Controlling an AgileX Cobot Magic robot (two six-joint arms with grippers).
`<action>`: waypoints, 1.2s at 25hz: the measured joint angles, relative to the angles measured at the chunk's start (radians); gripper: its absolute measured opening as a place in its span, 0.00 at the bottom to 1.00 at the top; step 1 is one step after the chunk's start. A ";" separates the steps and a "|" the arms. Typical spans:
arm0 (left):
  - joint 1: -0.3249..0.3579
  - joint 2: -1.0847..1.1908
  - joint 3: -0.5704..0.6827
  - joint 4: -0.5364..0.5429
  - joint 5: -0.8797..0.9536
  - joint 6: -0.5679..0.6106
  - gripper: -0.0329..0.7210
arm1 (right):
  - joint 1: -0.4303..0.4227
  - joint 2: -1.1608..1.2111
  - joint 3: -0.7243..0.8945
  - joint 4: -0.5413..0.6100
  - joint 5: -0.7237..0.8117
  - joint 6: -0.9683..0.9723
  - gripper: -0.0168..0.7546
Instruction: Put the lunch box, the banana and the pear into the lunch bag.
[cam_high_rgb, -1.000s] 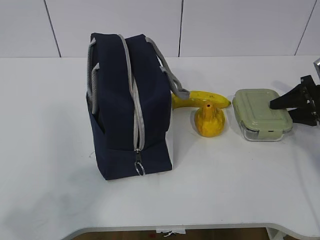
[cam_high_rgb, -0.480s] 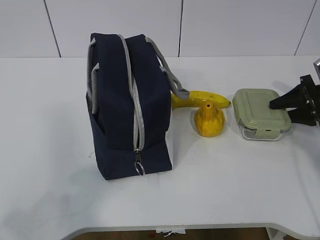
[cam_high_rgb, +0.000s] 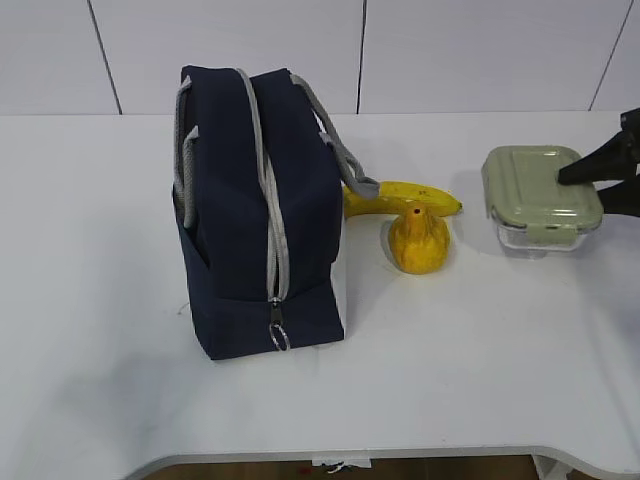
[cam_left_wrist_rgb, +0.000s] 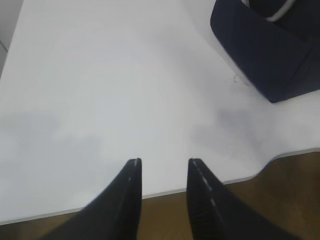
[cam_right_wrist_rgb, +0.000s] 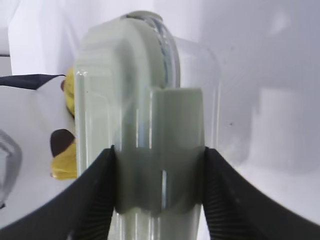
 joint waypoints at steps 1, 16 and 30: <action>0.000 0.027 -0.016 -0.025 0.000 0.000 0.36 | 0.000 -0.017 0.000 0.000 0.000 0.007 0.49; 0.000 0.613 -0.127 -0.504 -0.067 0.000 0.36 | 0.019 -0.228 0.002 0.093 0.011 0.025 0.49; 0.000 1.029 -0.352 -0.787 -0.168 0.233 0.47 | 0.246 -0.241 -0.027 0.243 0.012 0.027 0.49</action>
